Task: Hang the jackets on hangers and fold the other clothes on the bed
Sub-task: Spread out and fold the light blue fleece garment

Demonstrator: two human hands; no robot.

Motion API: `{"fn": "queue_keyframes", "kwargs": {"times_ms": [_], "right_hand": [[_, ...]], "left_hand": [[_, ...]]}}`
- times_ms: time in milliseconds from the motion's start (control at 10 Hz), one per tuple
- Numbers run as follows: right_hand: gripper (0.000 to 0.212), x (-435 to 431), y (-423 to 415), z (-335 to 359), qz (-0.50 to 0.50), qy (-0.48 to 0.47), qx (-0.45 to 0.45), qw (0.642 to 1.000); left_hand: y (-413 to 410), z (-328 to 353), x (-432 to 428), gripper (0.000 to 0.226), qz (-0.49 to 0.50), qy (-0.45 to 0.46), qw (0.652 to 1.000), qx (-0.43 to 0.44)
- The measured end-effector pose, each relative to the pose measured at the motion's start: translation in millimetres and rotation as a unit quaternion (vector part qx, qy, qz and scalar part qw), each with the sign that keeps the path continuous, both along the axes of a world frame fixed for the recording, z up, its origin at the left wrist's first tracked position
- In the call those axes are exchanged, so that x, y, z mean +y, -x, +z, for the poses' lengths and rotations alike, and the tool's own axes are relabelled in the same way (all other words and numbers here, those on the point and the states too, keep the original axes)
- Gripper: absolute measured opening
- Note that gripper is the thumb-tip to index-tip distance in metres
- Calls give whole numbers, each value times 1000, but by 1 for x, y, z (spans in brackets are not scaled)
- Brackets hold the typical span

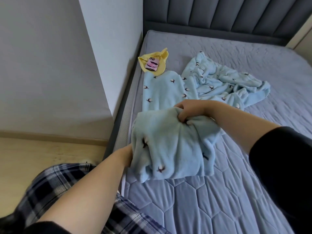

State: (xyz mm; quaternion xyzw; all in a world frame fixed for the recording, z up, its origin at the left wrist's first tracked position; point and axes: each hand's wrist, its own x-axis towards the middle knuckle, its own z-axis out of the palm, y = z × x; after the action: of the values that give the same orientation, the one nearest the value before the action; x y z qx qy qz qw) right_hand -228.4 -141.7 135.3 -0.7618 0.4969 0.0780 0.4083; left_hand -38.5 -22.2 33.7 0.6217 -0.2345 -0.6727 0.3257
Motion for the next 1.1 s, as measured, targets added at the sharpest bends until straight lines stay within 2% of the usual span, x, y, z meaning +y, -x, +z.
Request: {"fn": "queue_keyframes", "kwargs": {"times_ms": [100, 200, 300, 400, 500, 600, 700, 800, 900, 1000, 1100], "right_hand": [[30, -24, -7, -24, -27, 178, 88, 980], [31, -28, -12, -59, -27, 200, 182, 962], [32, -25, -8, -89, -59, 162, 203, 964], [26, -24, 1, -104, -90, 150, 188, 967], [30, -25, 10, -108, -136, 172, 175, 960], [33, -24, 11, -110, -160, 280, 201, 925], [26, -21, 9, -114, -190, 368, 163, 896], [39, -14, 17, -118, -269, 337, 60, 900], [63, 3, 32, -121, -421, 250, -55, 870], [60, 27, 51, -128, -485, 167, -88, 854], [67, 47, 62, -132, -478, 109, -102, 866]], "left_hand": [[-2, -20, -8, 35, 109, 22, 991, 76], [-12, -24, -13, 62, 148, 62, 974, 157], [-14, -19, -16, 63, 20, 41, 989, 142], [-9, -19, -22, 41, -24, 33, 998, 44], [-9, -23, -23, 23, -7, -39, 999, 31], [-12, -27, -27, 22, -13, -62, 997, 50], [-16, -34, -32, 21, -11, -17, 985, -169], [-29, -36, -33, 18, 10, 116, 919, -378], [-34, -22, -37, 3, 17, 239, 858, -455], [-31, -11, -38, 34, -59, 231, 912, -335], [-34, -10, -29, 48, -175, 178, 909, -333]]}}
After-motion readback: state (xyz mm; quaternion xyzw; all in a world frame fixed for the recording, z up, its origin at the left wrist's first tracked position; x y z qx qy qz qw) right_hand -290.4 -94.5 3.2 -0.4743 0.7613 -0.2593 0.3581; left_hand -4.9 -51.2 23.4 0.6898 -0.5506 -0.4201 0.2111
